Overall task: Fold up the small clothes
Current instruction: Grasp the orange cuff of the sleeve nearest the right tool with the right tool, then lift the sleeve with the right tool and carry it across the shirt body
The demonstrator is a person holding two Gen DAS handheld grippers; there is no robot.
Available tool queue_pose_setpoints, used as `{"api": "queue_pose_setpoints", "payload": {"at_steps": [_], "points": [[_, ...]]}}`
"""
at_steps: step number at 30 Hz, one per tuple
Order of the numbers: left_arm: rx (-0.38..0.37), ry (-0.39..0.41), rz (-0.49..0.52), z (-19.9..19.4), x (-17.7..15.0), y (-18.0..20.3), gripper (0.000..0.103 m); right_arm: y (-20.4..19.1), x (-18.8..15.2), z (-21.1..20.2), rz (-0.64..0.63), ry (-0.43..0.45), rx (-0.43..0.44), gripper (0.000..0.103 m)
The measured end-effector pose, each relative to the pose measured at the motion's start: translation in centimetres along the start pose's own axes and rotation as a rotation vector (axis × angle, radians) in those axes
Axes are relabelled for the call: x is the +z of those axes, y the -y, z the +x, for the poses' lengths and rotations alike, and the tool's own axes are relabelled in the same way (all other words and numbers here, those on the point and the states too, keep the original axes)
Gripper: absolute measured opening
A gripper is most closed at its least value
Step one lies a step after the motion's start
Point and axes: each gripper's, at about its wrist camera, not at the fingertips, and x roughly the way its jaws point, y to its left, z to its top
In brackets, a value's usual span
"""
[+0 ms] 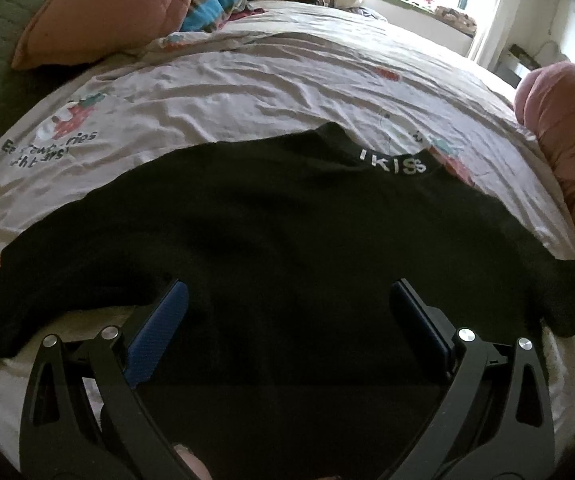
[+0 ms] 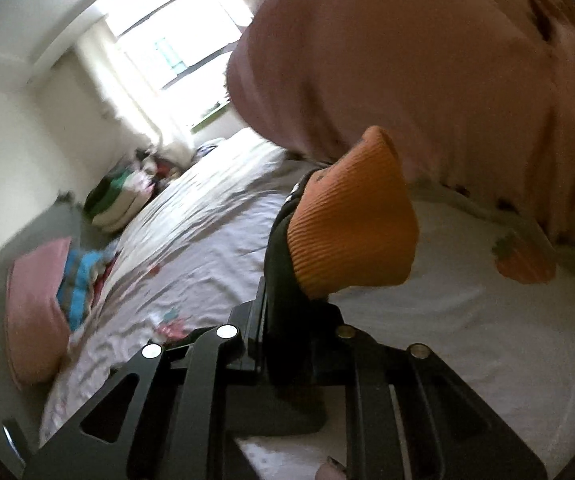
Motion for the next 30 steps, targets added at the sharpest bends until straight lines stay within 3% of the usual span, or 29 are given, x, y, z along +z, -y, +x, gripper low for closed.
{"api": "queue_pose_setpoints", "payload": {"at_steps": [10,18,30], "points": [[-0.053,0.020,-0.065,-1.7,0.6,-1.8,0.094,-10.1,-2.9,0.0,-0.302,-0.060,0.107,0.014],[-0.126,0.008,-0.140,-1.5,0.8,-3.7,0.094,-15.5,-5.7,1.3,-0.402,-0.128,0.176,0.014],[-0.336,-0.034,-0.280,0.5,0.1,-6.6,0.094,-21.6,-11.2,4.1,-0.539,-0.243,0.224,0.014]]}}
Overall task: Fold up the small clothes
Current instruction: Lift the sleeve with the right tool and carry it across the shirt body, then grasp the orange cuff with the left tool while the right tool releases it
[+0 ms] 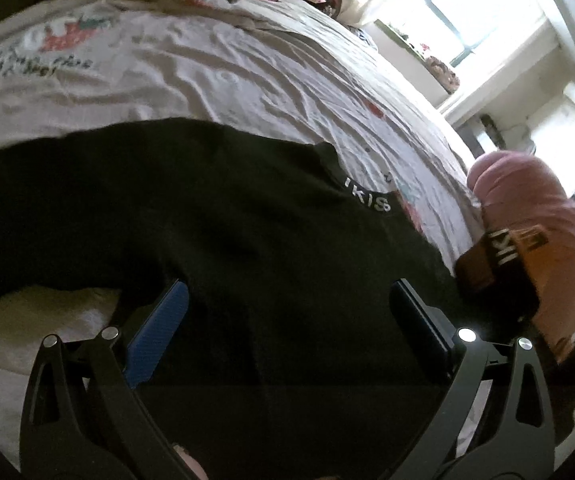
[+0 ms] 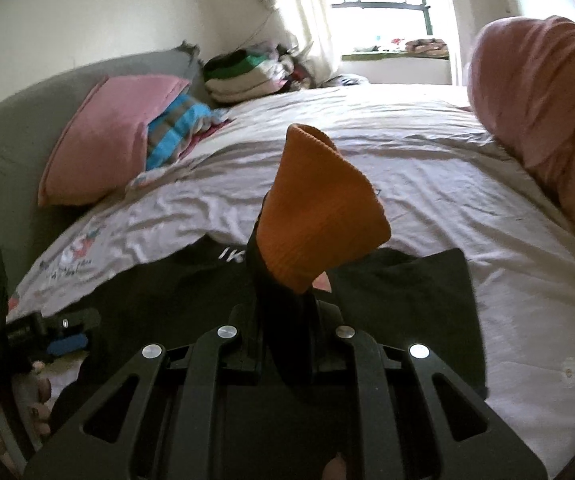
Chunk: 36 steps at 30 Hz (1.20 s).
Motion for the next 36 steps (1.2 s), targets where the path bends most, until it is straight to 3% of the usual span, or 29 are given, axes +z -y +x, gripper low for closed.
{"api": "queue_pose_setpoints", "payload": {"at_steps": [10,11,14,16,18,19,23,26,29,32,34,35,36], "points": [[-0.132,-0.046,-0.030,0.9,-0.1,-1.3,0.094,-5.0,-2.0,3.8,-0.076,-0.086,0.044,0.018],[-0.155,-0.050,-0.041,1.0,-0.1,-1.5,0.094,-5.4,-2.1,4.1,-0.083,-0.093,0.050,0.021],[-0.178,-0.049,-0.057,1.1,0.0,-1.9,0.093,-6.4,-2.7,4.4,-0.100,-0.104,0.101,0.048],[-0.185,-0.047,-0.059,1.1,0.0,-2.0,0.092,-6.8,-3.1,4.2,-0.110,-0.110,0.136,0.054],[-0.205,-0.052,-0.066,1.2,0.0,-2.2,0.091,-6.9,-3.4,3.6,-0.101,-0.129,0.192,0.069],[-0.211,-0.057,-0.067,1.3,-0.1,-2.2,0.090,-6.6,-3.6,3.0,-0.080,-0.135,0.231,0.069],[-0.231,-0.108,-0.043,2.5,-0.8,-1.2,0.065,-5.2,-4.2,1.0,-0.037,-0.130,0.243,0.071],[-0.267,-0.170,-0.023,3.8,-1.9,0.1,0.055,-3.4,-4.6,0.0,0.002,-0.139,0.212,0.071],[-0.239,-0.218,-0.009,5.2,-2.9,1.3,0.055,-1.6,-4.6,-0.8,0.036,-0.131,0.184,0.071],[-0.184,-0.208,0.020,5.9,-3.2,2.5,0.055,0.0,-4.5,-1.7,0.056,-0.114,0.151,0.071],[-0.160,-0.192,0.052,6.0,-3.2,3.5,0.037,1.0,-4.5,-2.1,0.072,-0.106,0.125,0.071],[-0.146,-0.185,0.069,6.0,-3.1,3.7,0.013,1.5,-4.6,-2.2,0.078,-0.104,0.119,0.071],[-0.145,-0.177,0.090,6.0,-3.0,4.2,0.007,1.8,-4.7,-2.3,0.084,-0.103,0.113,0.071]]}}
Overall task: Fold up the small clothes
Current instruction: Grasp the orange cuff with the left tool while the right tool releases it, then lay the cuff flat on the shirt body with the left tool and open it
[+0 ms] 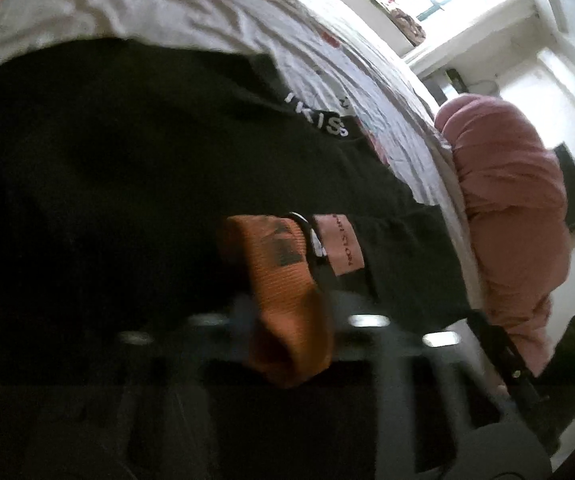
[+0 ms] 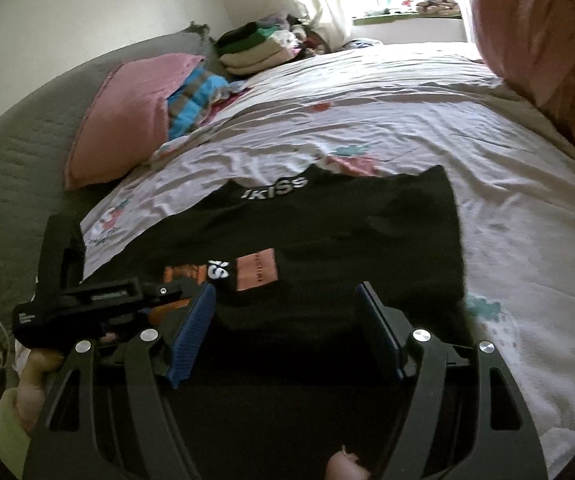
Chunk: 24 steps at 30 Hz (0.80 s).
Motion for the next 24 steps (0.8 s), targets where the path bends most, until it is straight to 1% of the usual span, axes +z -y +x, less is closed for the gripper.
{"api": "queue_pose_setpoints", "payload": {"at_steps": [2,6,8,10,12,13,15,16,18,20,24], "points": [[-0.004,0.025,0.041,-0.4,0.4,0.8,0.006,0.6,-0.3,-0.3,0.008,0.002,-0.017,0.071],[-0.070,0.115,0.181,-3.5,0.8,4.0,0.005,1.3,-0.7,-0.5,0.011,-0.002,-0.045,0.071],[-0.057,0.182,0.256,-5.5,0.9,5.6,0.005,1.4,-0.6,-0.4,0.013,-0.003,-0.057,0.071],[-0.047,0.223,0.276,-6.9,1.4,5.7,0.005,1.4,-0.6,-0.2,0.011,-0.001,-0.068,0.071],[-0.034,0.231,0.266,-7.4,1.8,4.8,0.005,1.0,-0.5,-0.1,-0.006,0.001,-0.090,0.071],[-0.024,0.224,0.244,-7.3,2.0,3.7,0.005,0.8,-0.5,-0.1,-0.021,0.004,-0.101,0.071],[-0.003,0.205,0.194,-6.9,2.3,1.7,0.005,0.2,-0.5,0.2,-0.052,0.009,-0.122,0.071],[0.010,0.193,0.154,-6.7,2.4,0.2,0.005,0.1,-0.5,0.3,-0.056,0.006,-0.127,0.071],[0.026,0.174,0.105,-6.5,2.8,-1.8,0.005,-0.1,-0.5,0.7,-0.058,0.004,-0.134,0.071],[0.038,0.150,0.081,-6.1,2.7,-2.6,0.005,-0.3,-0.4,1.2,-0.069,0.004,-0.150,0.071],[0.066,0.140,0.082,-5.8,2.3,-3.0,0.005,-0.6,-0.3,2.1,-0.090,-0.007,-0.168,0.071]]}}
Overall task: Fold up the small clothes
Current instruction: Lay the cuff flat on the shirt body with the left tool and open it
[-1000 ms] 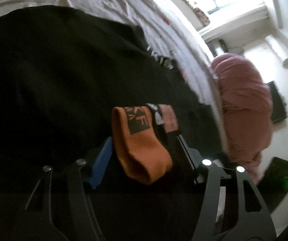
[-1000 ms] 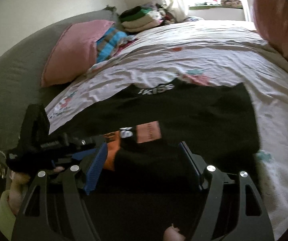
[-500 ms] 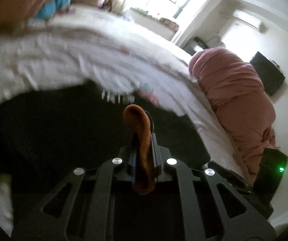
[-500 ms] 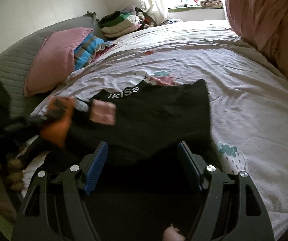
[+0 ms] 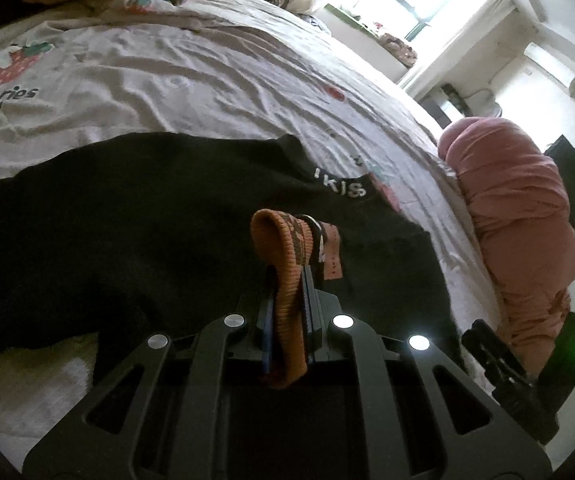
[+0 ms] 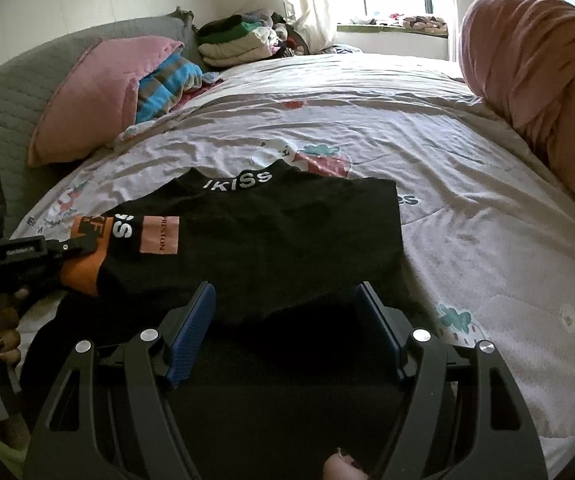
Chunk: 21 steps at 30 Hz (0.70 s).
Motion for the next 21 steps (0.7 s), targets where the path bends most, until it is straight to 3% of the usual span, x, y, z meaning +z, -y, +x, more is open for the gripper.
{"api": "queue_pose_setpoints", "payload": {"at_steps": [13,17,21], "points": [[0.139,0.082,0.054,-3.0,-0.2,-0.2,0.010,-0.1,1.6,2.6,-0.023,-0.048,-0.022,0.071],[0.106,0.023,0.071,-1.8,-0.8,0.6,0.023,0.2,1.5,3.3,-0.021,-0.074,-0.028,0.071],[0.120,-0.016,0.115,-0.6,-1.8,1.8,0.023,0.4,1.4,3.6,-0.018,-0.083,-0.032,0.071]]}}
